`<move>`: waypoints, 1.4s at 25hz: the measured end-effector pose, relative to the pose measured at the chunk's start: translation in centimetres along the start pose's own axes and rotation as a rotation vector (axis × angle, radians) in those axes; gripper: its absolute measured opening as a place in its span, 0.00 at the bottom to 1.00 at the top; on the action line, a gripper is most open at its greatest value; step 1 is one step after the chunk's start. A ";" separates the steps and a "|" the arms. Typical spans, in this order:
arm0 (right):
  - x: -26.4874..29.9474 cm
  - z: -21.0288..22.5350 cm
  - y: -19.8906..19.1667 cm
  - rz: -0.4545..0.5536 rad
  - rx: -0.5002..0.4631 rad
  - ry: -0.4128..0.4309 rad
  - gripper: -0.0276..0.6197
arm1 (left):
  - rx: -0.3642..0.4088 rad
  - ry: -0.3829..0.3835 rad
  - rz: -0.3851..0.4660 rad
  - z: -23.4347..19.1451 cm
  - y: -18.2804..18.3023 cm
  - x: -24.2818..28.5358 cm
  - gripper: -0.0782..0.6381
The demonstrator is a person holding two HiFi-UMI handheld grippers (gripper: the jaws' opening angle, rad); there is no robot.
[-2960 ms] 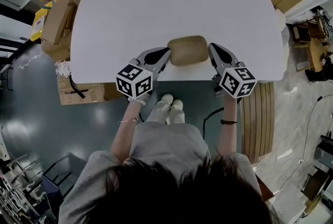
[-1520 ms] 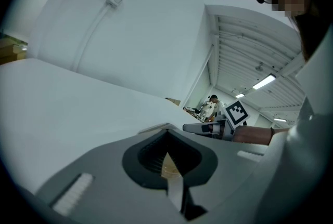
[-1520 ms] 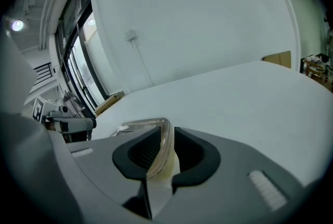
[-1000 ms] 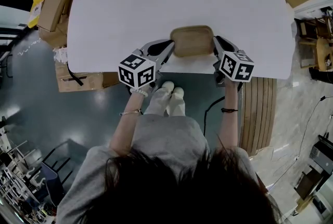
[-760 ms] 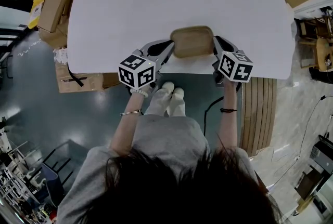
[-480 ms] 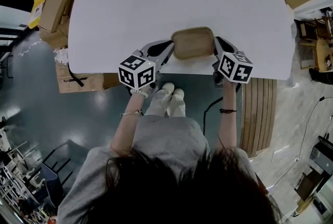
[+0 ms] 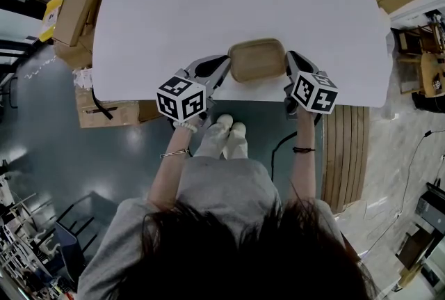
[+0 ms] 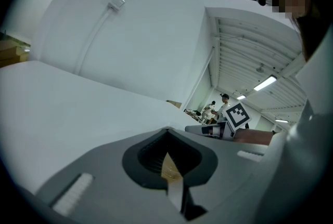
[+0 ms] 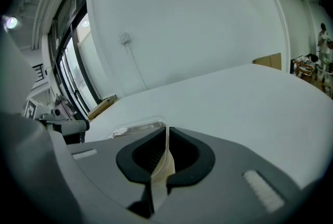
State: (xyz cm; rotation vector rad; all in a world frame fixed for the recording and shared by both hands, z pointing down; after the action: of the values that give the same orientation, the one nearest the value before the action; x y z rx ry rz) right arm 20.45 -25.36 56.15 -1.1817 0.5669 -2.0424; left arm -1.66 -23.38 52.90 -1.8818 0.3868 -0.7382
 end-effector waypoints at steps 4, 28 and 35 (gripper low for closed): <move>-0.3 -0.2 0.2 0.016 0.005 0.009 0.09 | 0.007 0.005 0.011 -0.1 0.4 -0.3 0.10; -5.2 -4.3 2.7 0.148 0.009 0.088 0.09 | 0.057 0.017 0.108 0.2 4.3 -4.5 0.10; -7.3 -5.7 3.8 0.193 -0.005 0.127 0.09 | 0.092 0.008 0.139 0.8 5.8 -5.8 0.10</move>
State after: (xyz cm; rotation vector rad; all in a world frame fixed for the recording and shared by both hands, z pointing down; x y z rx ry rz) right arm 19.31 -22.26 46.67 -0.9648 0.7195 -1.9598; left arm -5.15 -21.98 45.59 -1.7471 0.4758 -0.6590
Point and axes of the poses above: the fingertips, and each gripper's own axes: x forward along the fingers, z to its right, y out of its top, the point moved 4 cm from there along -x, backward along the fingers, and after that the axes turned 13 degrees about x, right-handed, at the moved point
